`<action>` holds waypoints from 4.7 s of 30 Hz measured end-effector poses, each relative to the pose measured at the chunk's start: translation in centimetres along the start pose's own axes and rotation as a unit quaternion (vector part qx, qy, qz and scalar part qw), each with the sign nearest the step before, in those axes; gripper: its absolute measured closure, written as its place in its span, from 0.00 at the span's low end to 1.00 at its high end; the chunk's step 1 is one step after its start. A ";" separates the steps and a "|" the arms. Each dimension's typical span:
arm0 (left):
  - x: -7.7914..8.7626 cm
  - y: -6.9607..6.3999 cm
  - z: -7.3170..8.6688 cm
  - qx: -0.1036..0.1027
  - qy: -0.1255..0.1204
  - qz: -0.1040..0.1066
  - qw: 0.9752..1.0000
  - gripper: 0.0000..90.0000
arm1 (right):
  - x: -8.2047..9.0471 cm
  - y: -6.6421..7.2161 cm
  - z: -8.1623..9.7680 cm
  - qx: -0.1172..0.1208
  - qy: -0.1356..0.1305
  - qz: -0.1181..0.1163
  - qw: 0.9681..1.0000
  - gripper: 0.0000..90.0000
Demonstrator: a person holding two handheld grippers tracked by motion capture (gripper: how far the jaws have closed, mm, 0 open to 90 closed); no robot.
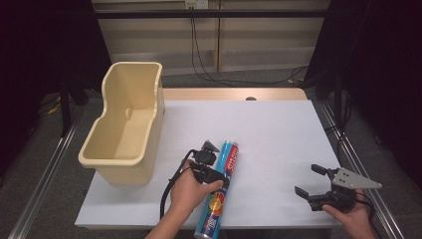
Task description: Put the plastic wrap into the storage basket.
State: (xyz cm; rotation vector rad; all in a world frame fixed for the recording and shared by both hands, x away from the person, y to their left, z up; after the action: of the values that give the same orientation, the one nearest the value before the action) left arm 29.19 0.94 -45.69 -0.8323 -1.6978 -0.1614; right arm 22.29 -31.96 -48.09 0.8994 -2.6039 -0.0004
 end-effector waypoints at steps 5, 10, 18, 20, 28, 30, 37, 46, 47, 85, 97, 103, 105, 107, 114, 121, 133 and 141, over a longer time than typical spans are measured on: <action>-1.2 -1.0 0.3 -0.023 0.040 -0.047 0.998 0.26 | -0.1 0.1 0.0 0.003 0.003 -0.002 1.000 0.02; -2.2 -1.1 0.4 -0.029 0.050 -0.054 0.997 0.29 | -0.1 0.1 0.0 0.005 0.002 -0.002 1.000 0.03; -2.5 -1.2 0.3 -0.052 0.058 -0.053 0.996 0.29 | -0.1 0.2 -0.1 0.006 0.000 -0.003 1.000 0.03; -2.5 -1.2 0.3 -0.052 0.057 -0.052 0.996 0.28 | -0.1 0.2 -0.1 0.006 0.000 -0.003 1.000 0.03; -2.9 -1.1 0.9 -0.040 0.020 -0.061 0.997 0.29 | -0.2 0.3 -0.2 0.006 0.001 -0.004 1.000 0.03; -3.0 -1.2 0.8 -0.036 0.018 -0.068 0.997 0.29 | -0.2 0.3 -0.2 0.008 -0.001 -0.003 1.000 0.03; -3.1 -1.3 0.6 -0.020 0.029 -0.076 0.997 0.31 | -0.2 0.3 -0.2 0.008 -0.001 -0.003 1.000 0.03; -3.1 -1.5 0.7 0.007 0.022 -0.088 0.996 0.33 | -0.1 0.3 -0.3 0.010 -0.004 -0.002 1.000 0.03; -3.0 -1.4 0.8 0.016 0.021 -0.081 0.996 0.33 | -0.1 0.3 -0.3 0.009 -0.005 -0.002 1.000 0.03; -1.8 3.9 -0.4 0.047 0.076 -0.122 0.988 0.34 | -0.3 0.1 -0.3 0.019 -0.001 0.001 1.000 0.03; -2.0 3.9 -1.0 0.060 0.101 -0.137 0.984 0.36 | -0.3 0.1 -0.2 0.020 0.001 0.000 1.000 0.04; 0.3 4.6 -1.4 0.075 0.092 -0.119 0.986 0.36 | -0.3 0.0 -0.2 0.020 0.001 0.001 1.000 0.03; 1.4 4.6 -1.6 0.068 0.083 -0.121 0.987 0.36 | -0.3 0.0 -0.2 0.020 0.001 0.001 1.000 0.04; 2.7 4.7 -1.9 0.069 0.077 -0.114 0.988 0.36 | -0.3 0.1 -0.2 0.021 0.001 0.000 1.000 0.03; 6.8 4.9 -3.1 0.080 0.064 -0.110 0.989 0.36 | -0.3 0.1 -0.3 0.022 0.000 0.000 1.000 0.03; 10.2 5.6 -3.7 0.086 0.048 -0.107 0.989 0.36 | -0.3 0.1 -0.3 0.019 -0.004 0.000 1.000 0.03; 16.5 7.4 -3.9 0.097 0.019 -0.115 0.988 0.36 | -0.3 0.1 -0.4 0.016 -0.007 0.001 1.000 0.01; 19.4 9.3 -3.0 0.109 0.010 -0.125 0.986 0.36 | -0.3 0.2 -0.4 0.013 -0.010 -0.001 1.000 0.01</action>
State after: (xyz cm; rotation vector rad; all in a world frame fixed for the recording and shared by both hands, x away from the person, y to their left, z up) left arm 35.81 14.74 -30.25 -0.4529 -1.7605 -0.1498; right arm 22.57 -31.59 -47.79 0.9145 -2.6264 0.0237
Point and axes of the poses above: each handheld gripper's, and its own axes: x roughly backward along the jaws, z roughly out of its underside, y roughly to its left, the point moved 4 cm from there along -x, roughly forward along the jaws, and after that the axes turned 7 degrees about -x, right-handed, at the moved point
